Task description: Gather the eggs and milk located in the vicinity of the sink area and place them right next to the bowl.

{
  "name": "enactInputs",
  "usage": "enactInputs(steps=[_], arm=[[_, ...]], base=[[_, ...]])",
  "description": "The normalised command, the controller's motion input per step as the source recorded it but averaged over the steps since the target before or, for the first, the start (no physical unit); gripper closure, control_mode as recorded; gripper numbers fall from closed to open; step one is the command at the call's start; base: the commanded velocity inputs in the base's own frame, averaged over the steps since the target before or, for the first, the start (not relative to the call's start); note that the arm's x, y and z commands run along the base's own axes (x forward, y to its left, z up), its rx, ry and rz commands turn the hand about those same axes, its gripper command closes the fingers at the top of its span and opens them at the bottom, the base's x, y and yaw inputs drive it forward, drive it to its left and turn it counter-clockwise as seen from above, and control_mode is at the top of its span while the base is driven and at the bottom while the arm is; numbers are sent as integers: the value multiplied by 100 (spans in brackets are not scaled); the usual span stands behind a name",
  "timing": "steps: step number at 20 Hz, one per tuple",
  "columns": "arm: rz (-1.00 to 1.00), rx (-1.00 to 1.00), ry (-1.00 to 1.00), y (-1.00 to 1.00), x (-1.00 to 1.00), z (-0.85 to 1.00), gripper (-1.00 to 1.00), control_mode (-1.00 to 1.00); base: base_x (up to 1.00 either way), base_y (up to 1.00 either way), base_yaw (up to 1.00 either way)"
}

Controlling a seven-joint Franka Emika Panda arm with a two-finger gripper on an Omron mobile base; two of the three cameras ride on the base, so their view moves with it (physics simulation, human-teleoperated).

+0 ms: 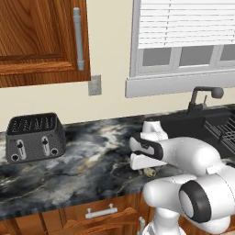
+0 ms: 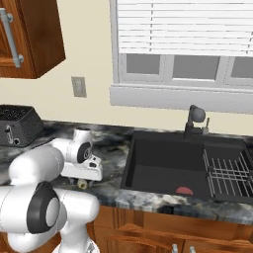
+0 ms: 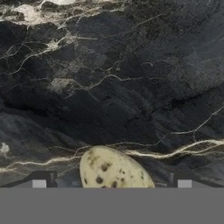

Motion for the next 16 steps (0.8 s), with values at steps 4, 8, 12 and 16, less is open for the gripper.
enactInputs(steps=[4, 8, 12, 16], arm=[[0, 0, 0, 0, 0, -21, -100, -100], [0, 0, 0, 0, 0, -6, -100, -100], [0, 0, 0, 0, 0, 0, 100, -100], [0, 0, 0, 0, 0, 0, 100, -100]], base=[[0, 0, 0], [0, 0, 0], [0, 0, 0], [0, 0, 0]])
